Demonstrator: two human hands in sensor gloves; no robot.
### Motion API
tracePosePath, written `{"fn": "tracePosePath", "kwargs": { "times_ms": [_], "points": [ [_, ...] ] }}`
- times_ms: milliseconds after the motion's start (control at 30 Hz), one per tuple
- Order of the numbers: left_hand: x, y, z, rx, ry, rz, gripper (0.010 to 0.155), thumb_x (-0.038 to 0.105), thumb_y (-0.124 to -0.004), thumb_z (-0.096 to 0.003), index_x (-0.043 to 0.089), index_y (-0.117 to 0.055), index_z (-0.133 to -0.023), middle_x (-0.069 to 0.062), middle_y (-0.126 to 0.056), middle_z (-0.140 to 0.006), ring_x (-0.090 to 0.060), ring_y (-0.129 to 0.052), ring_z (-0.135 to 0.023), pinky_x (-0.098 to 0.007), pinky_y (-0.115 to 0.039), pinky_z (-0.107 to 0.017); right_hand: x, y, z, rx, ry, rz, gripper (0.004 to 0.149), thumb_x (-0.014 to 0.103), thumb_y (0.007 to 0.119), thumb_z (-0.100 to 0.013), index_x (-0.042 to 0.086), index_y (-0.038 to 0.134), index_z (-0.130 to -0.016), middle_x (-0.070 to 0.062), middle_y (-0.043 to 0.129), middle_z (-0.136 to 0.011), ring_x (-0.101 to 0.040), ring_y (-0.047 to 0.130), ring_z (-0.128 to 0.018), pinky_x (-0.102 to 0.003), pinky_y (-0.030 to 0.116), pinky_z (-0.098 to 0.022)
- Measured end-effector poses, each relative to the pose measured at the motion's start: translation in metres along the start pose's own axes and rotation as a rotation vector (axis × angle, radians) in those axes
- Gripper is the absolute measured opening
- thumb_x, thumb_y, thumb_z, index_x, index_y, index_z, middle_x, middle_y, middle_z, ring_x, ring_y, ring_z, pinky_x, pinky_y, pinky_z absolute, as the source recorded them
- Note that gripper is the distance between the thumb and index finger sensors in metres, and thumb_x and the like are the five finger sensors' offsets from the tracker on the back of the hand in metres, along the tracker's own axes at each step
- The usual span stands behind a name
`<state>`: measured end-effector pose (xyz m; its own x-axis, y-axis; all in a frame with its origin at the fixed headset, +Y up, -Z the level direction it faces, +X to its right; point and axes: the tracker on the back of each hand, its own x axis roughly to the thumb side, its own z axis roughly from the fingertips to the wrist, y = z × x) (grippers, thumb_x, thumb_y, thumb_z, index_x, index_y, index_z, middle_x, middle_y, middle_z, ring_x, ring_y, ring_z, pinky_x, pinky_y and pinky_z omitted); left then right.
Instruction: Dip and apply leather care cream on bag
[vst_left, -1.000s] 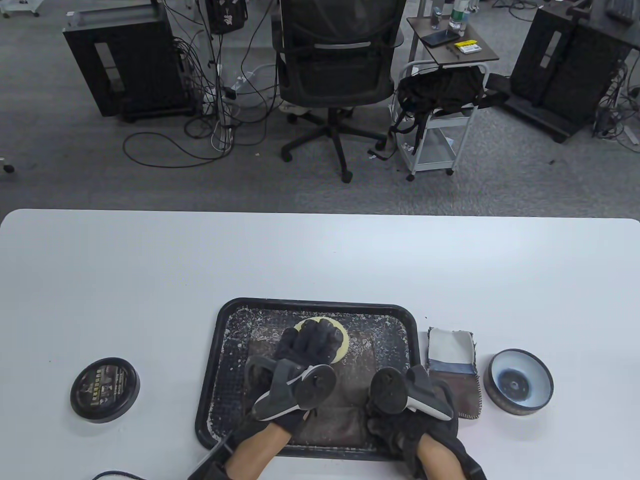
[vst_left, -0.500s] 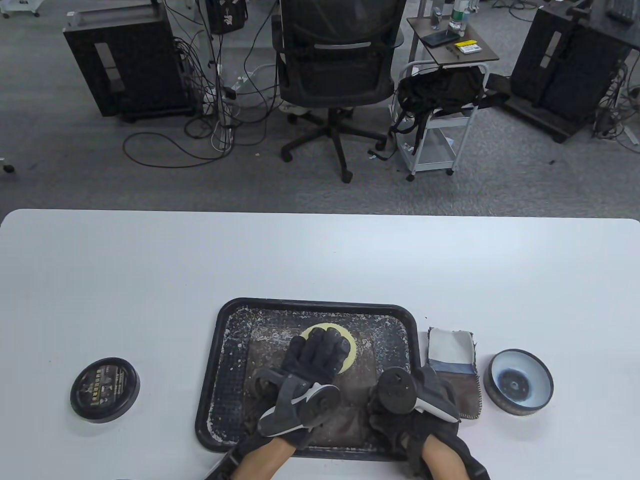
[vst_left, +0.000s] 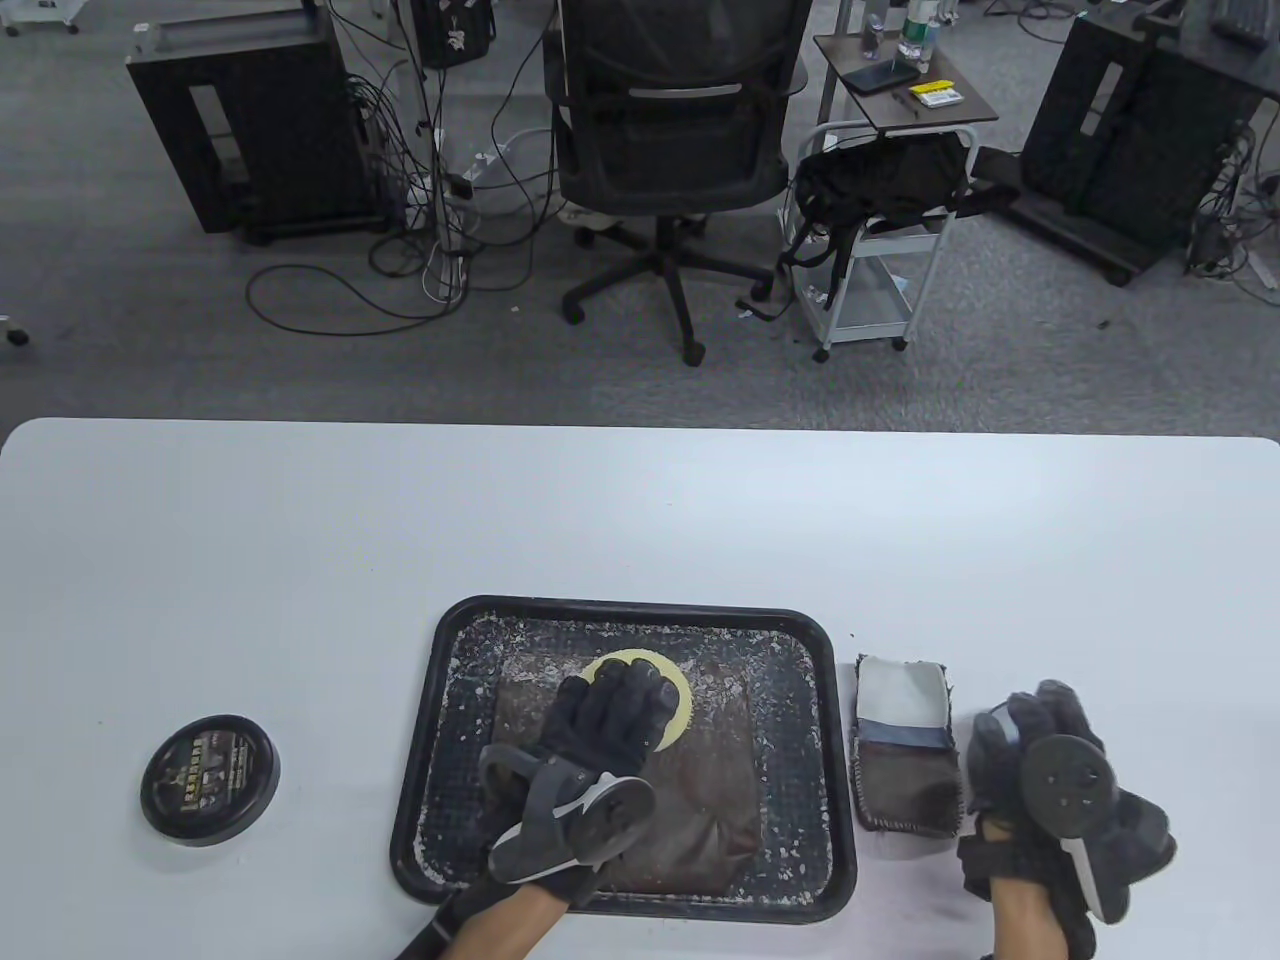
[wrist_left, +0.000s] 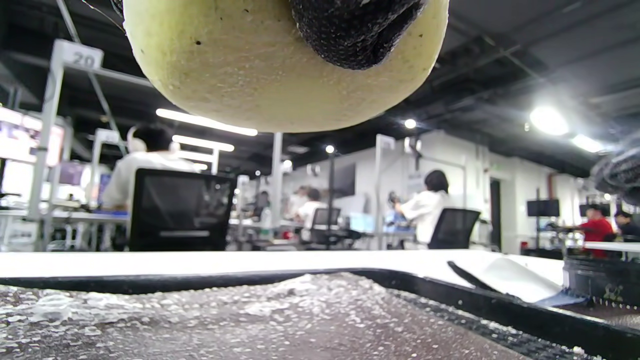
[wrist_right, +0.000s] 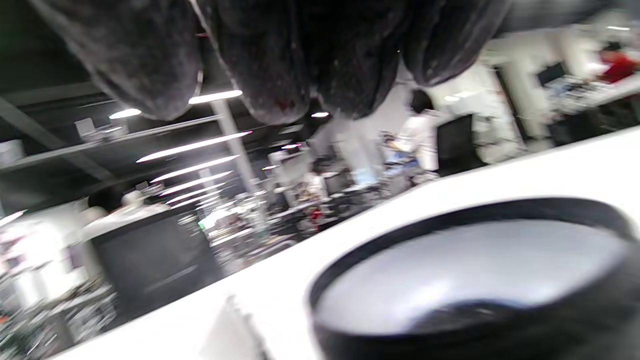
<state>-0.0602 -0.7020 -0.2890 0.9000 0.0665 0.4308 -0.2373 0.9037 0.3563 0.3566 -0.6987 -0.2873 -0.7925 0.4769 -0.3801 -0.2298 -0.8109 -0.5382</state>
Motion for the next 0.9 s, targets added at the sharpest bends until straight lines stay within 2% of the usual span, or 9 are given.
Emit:
{"fn": "tracePosePath", "kwargs": {
  "times_ms": [100,200,267,333,400,500,567,733,900],
  "points": [
    [-0.001,0.000,0.000,-0.003,-0.002,-0.001,0.057,0.025,-0.078,-0.0397,0.033,-0.067,-0.095,0.003,-0.068,-0.104,-0.025,-0.073,-0.096,-0.050,-0.066,-0.068,-0.021,0.006,-0.003,0.019,0.179,0.001,0.072,0.039,0.084,-0.040,-0.004,0.068,-0.095,-0.022,0.046,-0.106,-0.042,0.061,-0.090,-0.060,0.059,-0.065],
    [0.000,0.001,-0.001,-0.006,-0.009,-0.013,0.057,0.025,-0.078,-0.0396,0.033,-0.067,-0.095,0.003,-0.068,-0.104,-0.025,-0.073,-0.096,-0.050,-0.066,-0.068,-0.037,0.014,-0.004,0.067,0.304,0.078,0.079,0.040,0.082,-0.041,-0.011,0.059,-0.098,-0.025,0.032,-0.107,-0.049,0.046,-0.093,-0.064,0.052,-0.067],
    [-0.001,0.001,0.000,-0.007,-0.011,-0.019,0.056,0.025,-0.078,-0.0397,0.033,-0.068,-0.095,0.003,-0.068,-0.104,-0.025,-0.073,-0.096,-0.050,-0.066,-0.068,-0.048,0.020,-0.006,0.141,0.369,0.068,0.079,0.041,0.079,-0.042,-0.013,0.058,-0.098,-0.027,0.027,-0.107,-0.052,0.042,-0.094,-0.064,0.049,-0.067],
    [-0.001,0.002,0.000,-0.004,-0.012,-0.020,0.056,0.025,-0.078,-0.0396,0.033,-0.068,-0.095,0.003,-0.068,-0.104,-0.025,-0.073,-0.096,-0.050,-0.066,-0.068,-0.063,0.031,-0.007,0.276,0.463,0.007,0.081,0.041,0.075,-0.044,-0.017,0.055,-0.097,-0.029,0.020,-0.106,-0.055,0.034,-0.093,-0.066,0.044,-0.067],
    [-0.002,0.002,0.000,-0.003,-0.011,-0.018,0.057,0.025,-0.078,-0.0396,0.033,-0.068,-0.095,0.003,-0.068,-0.104,-0.025,-0.073,-0.096,-0.050,-0.066,-0.068,-0.072,0.039,-0.006,0.316,0.512,-0.021,0.080,0.041,0.072,-0.045,-0.020,0.055,-0.095,-0.029,0.017,-0.105,-0.057,0.029,-0.093,-0.067,0.039,-0.067],
    [-0.002,0.002,0.000,-0.003,-0.012,-0.016,0.056,0.025,-0.078,-0.0397,0.033,-0.068,-0.095,0.003,-0.068,-0.104,-0.025,-0.073,-0.096,-0.051,-0.066,-0.068,-0.075,0.045,-0.005,0.339,0.518,0.008,0.075,0.040,0.068,-0.047,-0.019,0.059,-0.092,-0.028,0.019,-0.105,-0.057,0.029,-0.092,-0.067,0.038,-0.066],
    [-0.002,0.002,0.000,-0.003,-0.013,-0.017,0.057,0.025,-0.078,-0.0396,0.033,-0.068,-0.095,0.003,-0.068,-0.104,-0.025,-0.073,-0.096,-0.050,-0.066,-0.068,-0.073,0.045,-0.007,0.327,0.508,0.032,0.071,0.036,0.066,-0.047,-0.020,0.061,-0.090,-0.027,0.027,-0.105,-0.057,0.035,-0.093,-0.068,0.041,-0.066],
    [-0.002,0.002,0.000,0.004,-0.021,-0.029,0.057,0.025,-0.078,-0.0397,0.033,-0.068,-0.095,0.003,-0.068,-0.104,-0.025,-0.073,-0.096,-0.050,-0.066,-0.068,-0.074,0.044,-0.008,0.272,0.510,0.058,0.063,0.029,0.065,-0.046,-0.019,0.070,-0.085,-0.024,0.045,-0.105,-0.054,0.048,-0.092,-0.066,0.048,-0.065],
    [-0.004,0.002,0.000,0.013,-0.014,-0.034,0.057,0.025,-0.078,-0.0397,0.033,-0.068,-0.095,0.003,-0.068,-0.104,-0.025,-0.073,-0.095,-0.050,-0.066,-0.068,-0.072,0.041,-0.009,0.202,0.505,0.012,0.061,0.030,0.065,-0.046,-0.017,0.081,-0.080,-0.026,0.060,-0.100,-0.058,0.057,-0.088,-0.069,0.054,-0.062]
  ]
}}
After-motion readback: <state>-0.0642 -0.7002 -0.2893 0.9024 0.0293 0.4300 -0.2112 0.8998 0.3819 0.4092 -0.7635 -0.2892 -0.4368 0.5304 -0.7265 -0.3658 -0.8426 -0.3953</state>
